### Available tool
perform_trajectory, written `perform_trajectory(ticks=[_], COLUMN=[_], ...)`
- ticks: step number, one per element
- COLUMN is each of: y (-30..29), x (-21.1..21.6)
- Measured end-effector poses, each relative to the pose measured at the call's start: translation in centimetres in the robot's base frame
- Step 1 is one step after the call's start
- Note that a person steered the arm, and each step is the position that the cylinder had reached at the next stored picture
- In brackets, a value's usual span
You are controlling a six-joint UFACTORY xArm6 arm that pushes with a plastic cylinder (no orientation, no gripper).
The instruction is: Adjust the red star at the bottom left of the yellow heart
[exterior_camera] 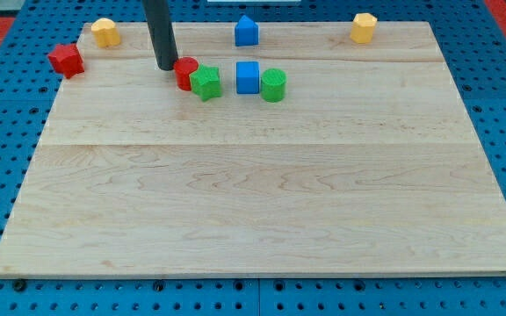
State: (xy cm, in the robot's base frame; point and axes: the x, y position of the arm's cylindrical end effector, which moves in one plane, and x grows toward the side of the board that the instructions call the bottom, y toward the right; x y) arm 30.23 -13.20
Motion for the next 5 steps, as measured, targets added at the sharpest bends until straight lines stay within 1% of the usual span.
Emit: perform_trajectory(ticks=[1, 2, 4, 5], y=[-8.4, -17.2, -17.3, -17.3], x=[5.8, 6.7, 0.7, 0.8])
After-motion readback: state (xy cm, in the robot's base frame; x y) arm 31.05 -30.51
